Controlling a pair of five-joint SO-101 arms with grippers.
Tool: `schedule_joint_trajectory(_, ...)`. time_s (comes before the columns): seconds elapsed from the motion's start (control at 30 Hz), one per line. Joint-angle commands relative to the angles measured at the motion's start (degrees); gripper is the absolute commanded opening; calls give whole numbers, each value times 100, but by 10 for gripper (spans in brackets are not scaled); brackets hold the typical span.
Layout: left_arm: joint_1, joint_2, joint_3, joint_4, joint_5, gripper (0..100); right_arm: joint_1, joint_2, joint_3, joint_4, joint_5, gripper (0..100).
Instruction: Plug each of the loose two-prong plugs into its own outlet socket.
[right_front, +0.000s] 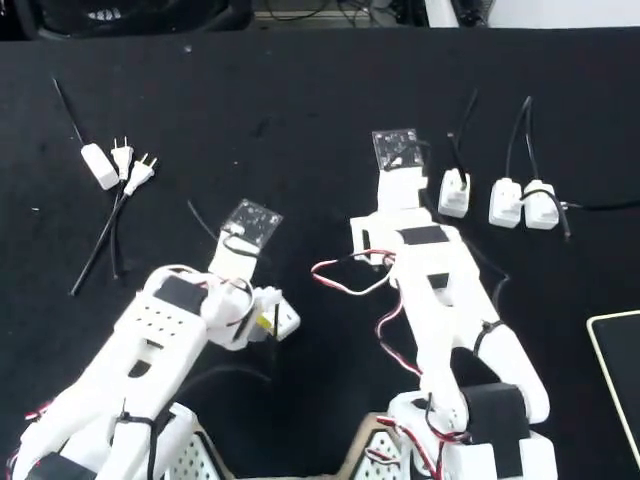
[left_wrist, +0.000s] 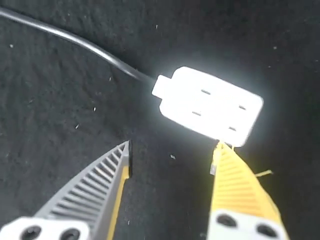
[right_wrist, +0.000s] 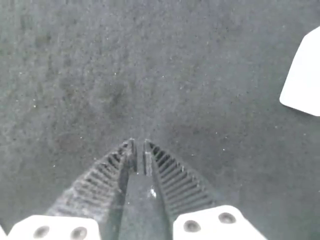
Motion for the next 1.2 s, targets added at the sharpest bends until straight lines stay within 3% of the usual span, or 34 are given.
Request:
schedule_joint_trajectory(0.0,-119,-53,-998,879,-193,263,97,-268,-22,-97,-9,12)
schedule_joint_trajectory(0.07,-576,-44,-1279,712,-176,263,88,-268,-22,-97,-9,12)
schedule_joint_trajectory(0.2,-1499,211,-1376,-501,774,263,88,-268,-22,-97,-9,12)
schedule_joint_trajectory(0.33,-1640,1275,-1534,-1336,1433,263,88,-268,-22,-97,-9,12)
schedule_joint_trajectory(0.57,-1930,3560,-2809,-1363,2549,263,79,-268,-22,-97,-9,12)
schedule_joint_trajectory(0.7,-2281,4387,-3565,-448,3042,263,79,-268,-22,-97,-9,12)
schedule_joint_trajectory(0.8,-2659,4738,-4101,264,3007,263,79,-268,-22,-97,-9,12)
schedule_joint_trajectory(1.17,-3987,5169,-4840,1609,1345,263,-97,-268,180,-387,-9,12)
